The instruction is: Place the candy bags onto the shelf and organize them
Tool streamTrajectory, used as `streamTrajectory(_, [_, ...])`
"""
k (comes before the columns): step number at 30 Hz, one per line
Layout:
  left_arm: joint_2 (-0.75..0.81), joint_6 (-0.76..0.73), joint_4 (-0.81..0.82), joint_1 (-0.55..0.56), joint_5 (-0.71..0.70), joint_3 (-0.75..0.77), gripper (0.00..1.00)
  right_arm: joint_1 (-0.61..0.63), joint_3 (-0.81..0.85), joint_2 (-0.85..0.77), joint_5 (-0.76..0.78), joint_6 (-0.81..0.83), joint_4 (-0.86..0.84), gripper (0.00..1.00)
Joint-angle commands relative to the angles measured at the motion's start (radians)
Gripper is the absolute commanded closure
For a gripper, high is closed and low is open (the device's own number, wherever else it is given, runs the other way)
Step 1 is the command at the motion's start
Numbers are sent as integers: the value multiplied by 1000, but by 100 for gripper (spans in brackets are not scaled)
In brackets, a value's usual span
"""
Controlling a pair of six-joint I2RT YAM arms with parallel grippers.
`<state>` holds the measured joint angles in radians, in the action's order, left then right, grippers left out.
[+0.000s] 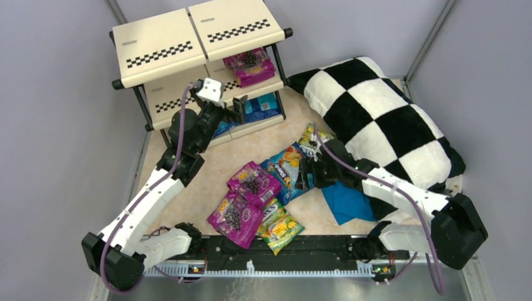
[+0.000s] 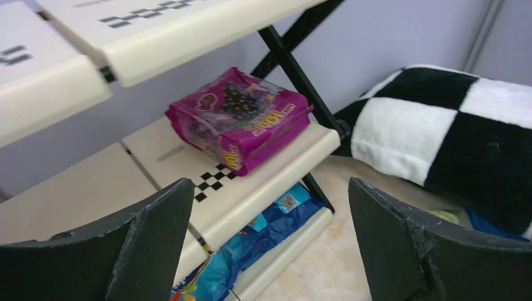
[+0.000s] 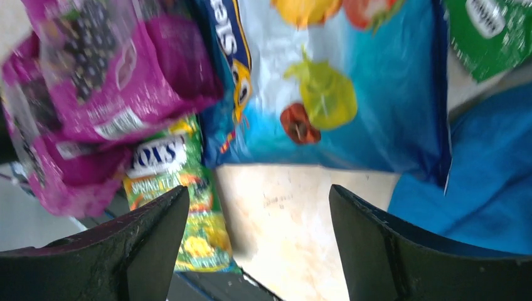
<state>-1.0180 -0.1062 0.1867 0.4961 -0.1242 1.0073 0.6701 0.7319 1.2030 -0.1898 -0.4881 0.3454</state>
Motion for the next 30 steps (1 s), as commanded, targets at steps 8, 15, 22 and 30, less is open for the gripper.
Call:
streamTrajectory(8, [-101,103,-27,23,159,80,1,115,-166,-86,-229,-187,-169,17])
streamTrajectory(15, [-121,86,-31,33,99,76,1,178,-311,-37,-273,-334,-301,20])
streamTrajectory(22, [-125,90,-36,43,106,82,1,220,-315,36,-314,-279,-339,29])
streamTrajectory(30, [-129,79,-39,47,64,77,1,255,-321,148,-268,-368,-492,48])
